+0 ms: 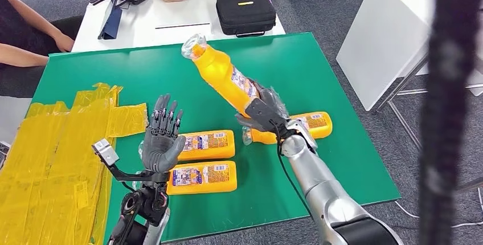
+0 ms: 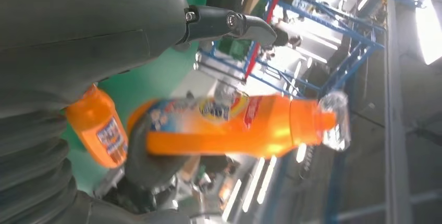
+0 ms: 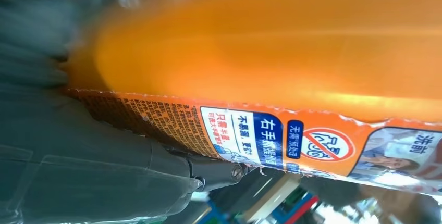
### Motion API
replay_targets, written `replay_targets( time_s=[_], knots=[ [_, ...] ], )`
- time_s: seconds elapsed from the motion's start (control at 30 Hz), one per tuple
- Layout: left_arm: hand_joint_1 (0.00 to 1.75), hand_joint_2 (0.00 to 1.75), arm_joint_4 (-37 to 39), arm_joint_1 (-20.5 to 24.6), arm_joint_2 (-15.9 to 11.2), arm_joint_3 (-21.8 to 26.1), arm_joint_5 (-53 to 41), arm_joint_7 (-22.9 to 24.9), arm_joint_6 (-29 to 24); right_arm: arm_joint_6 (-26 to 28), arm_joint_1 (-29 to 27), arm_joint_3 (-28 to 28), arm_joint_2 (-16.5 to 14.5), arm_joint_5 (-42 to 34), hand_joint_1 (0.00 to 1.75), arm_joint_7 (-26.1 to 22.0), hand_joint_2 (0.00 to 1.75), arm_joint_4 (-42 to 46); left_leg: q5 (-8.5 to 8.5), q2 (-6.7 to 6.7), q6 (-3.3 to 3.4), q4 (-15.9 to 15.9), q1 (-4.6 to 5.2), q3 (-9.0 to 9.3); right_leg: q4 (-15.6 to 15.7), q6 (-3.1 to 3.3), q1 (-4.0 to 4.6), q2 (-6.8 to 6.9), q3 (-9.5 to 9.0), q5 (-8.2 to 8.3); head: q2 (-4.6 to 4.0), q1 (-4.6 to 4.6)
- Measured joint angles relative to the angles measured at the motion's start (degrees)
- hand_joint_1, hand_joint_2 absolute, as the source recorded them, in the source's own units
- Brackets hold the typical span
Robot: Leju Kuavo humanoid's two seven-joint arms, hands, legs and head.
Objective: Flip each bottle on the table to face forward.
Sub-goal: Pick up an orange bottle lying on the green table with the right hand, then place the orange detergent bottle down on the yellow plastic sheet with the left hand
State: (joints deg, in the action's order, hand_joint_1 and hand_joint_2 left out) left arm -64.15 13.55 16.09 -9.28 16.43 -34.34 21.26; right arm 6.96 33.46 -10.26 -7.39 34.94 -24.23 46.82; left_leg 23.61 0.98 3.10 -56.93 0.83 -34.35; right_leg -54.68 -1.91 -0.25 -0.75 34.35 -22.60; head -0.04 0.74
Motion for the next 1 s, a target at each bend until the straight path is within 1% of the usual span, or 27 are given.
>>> replay_targets(
  time_s=[0.1,0.2,0.3,0.37,0.5,0.63,0.73,0.9,1.0],
  knots=[
    [0.00,1.75,1.73,1.08,0.00,-0.17,3.66,0.49,2.87,0.66,3.11,-2.74,-3.87,0.89,1.75,0.11,1.75,-4.37,-0.03,-0.15,-0.05,0.00,0.00,0.00,-0.01,0.06,0.01,-0.09,0.13,0.05,0.00,0.03],
    [0.00,1.75,2.85,1.49,-0.08,-0.17,4.97,0.57,3.44,0.79,4.89,-5.24,-7.17,1.38,1.75,0.09,1.75,-7.50,-0.08,-0.06,-0.11,0.00,-0.03,-0.05,-0.05,0.10,0.03,-0.05,0.20,0.05,0.00,0.02],
    [0.00,1.75,3.61,1.40,-0.42,0.13,5.49,0.35,3.29,0.76,5.63,-7.33,-9.49,1.56,1.75,0.03,1.75,-9.79,-0.11,-0.05,-0.16,0.01,-0.04,-0.15,-0.10,0.15,0.04,-0.03,0.28,0.08,0.00,0.01],
    [0.00,1.75,3.70,1.09,-0.75,0.46,5.79,0.24,3.11,0.74,5.68,-8.84,-10.41,1.01,1.75,0.25,1.75,-10.53,-0.11,-0.07,-0.16,0.01,-0.04,-0.19,-0.11,0.17,0.03,-0.04,0.32,0.09,0.00,0.02],
    [0.00,1.75,2.95,-0.39,-1.21,1.41,5.66,0.66,1.92,0.66,5.31,-13.91,-11.52,-2.30,1.75,1.99,1.75,-11.02,-0.11,-0.06,-0.16,0.01,-0.03,-0.23,-0.10,0.18,0.02,-0.04,0.36,0.09,0.00,0.01],
    [0.00,1.75,0.69,-2.46,-1.54,2.51,4.16,1.33,-0.89,0.52,4.32,-21.60,-12.20,-6.36,1.75,4.51,1.75,-10.56,-0.11,-0.08,-0.16,0.01,-0.03,-0.25,-0.10,0.18,0.02,-0.04,0.40,0.08,0.00,0.01],
    [0.00,1.75,-1.20,-3.88,-1.79,3.43,2.81,1.65,-2.89,0.27,3.53,-26.97,-12.60,-8.37,1.75,5.38,1.75,-10.45,-0.11,-0.08,-0.16,0.01,-0.03,-0.27,-0.09,0.20,0.02,-0.04,0.47,0.07,0.00,0.02],
    [0.00,1.75,-3.51,-5.87,-1.92,4.58,0.54,1.43,-5.71,0.15,3.21,-32.93,-12.66,-10.50,1.75,5.62,1.75,-10.73,-0.11,-0.10,-0.17,0.01,-0.03,-0.30,-0.09,0.24,0.02,-0.05,0.50,0.07,0.00,0.01],
    [0.00,1.75,-4.40,-6.92,-1.96,5.21,-0.06,1.24,-6.60,0.04,3.26,-35.51,-12.66,-10.61,1.75,5.71,1.75,-10.94,-0.12,-0.10,-0.17,0.01,-0.03,-0.29,-0.09,0.24,0.02,-0.05,0.51,0.07,0.00,0.00]
  ],
)
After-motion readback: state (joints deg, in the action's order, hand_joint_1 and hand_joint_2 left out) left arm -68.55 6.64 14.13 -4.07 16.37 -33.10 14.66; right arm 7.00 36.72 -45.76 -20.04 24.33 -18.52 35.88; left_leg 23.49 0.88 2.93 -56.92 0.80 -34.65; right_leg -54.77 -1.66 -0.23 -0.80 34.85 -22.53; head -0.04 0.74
